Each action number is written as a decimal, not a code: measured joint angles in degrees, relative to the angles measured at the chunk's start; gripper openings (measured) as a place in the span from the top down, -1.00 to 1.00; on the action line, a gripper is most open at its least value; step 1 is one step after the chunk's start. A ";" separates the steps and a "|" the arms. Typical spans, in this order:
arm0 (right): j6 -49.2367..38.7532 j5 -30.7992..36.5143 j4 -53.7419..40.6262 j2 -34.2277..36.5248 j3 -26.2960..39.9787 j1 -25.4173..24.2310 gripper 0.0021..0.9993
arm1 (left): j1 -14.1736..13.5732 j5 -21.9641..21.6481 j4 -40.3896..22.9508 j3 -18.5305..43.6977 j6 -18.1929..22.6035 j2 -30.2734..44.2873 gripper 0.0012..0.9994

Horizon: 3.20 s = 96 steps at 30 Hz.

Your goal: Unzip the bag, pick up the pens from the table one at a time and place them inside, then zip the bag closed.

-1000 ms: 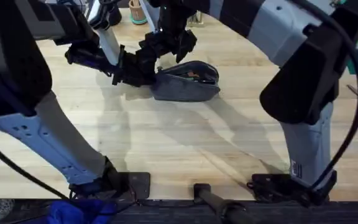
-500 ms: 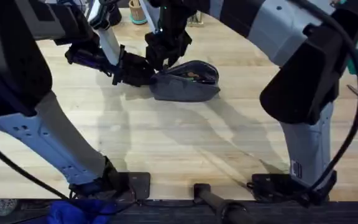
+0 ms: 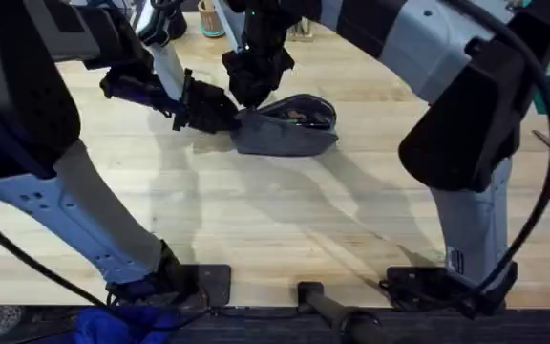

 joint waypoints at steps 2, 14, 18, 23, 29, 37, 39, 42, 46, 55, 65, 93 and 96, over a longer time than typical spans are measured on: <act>0.00 0.00 0.00 -0.01 0.00 0.00 0.94 | 0.00 0.00 0.01 0.00 0.00 0.00 0.92; 0.00 0.02 -2.76 -0.01 4.15 0.00 0.94 | 0.00 0.08 0.04 0.00 0.00 0.00 0.92; 0.00 0.02 -4.44 -0.02 6.30 -0.02 0.94 | 0.00 0.09 0.05 0.00 0.00 0.01 0.92; 0.00 0.02 -6.01 -0.02 6.80 -0.15 0.94 | 0.00 0.09 0.04 0.00 0.00 0.02 0.92; 0.00 1.39 -8.63 -0.01 6.80 -0.24 0.94 | 0.00 0.10 0.04 0.00 0.00 0.01 0.92; -0.80 3.15 -11.03 0.00 6.82 -0.40 0.94 | -0.09 0.09 0.14 0.00 0.00 0.02 0.92; -1.03 3.85 -11.73 0.00 6.82 -0.89 0.94 | -0.09 0.08 0.24 0.00 0.00 0.00 0.92; -1.25 4.72 -13.12 -0.02 6.82 -2.37 0.94 | -0.09 0.07 0.24 0.00 0.00 0.02 0.92; -1.26 5.44 -14.98 -0.02 6.84 -4.48 0.94 | -0.09 0.07 0.24 0.00 0.00 0.00 0.92; -1.27 5.64 -15.47 0.00 6.84 -6.54 0.94 | -0.09 0.07 0.24 0.00 0.00 0.02 0.92; -1.26 5.66 -15.58 -0.02 6.84 -7.30 0.94 | -0.09 0.07 0.24 0.00 0.00 0.02 0.92; 9.29 6.07 -21.01 -0.02 19.21 -7.19 -0.99 | -0.09 0.07 0.24 0.00 0.00 0.02 0.92; 12.74 7.44 -21.03 -0.02 19.97 -6.57 -0.99 | -0.09 0.07 0.24 0.00 0.00 0.01 0.92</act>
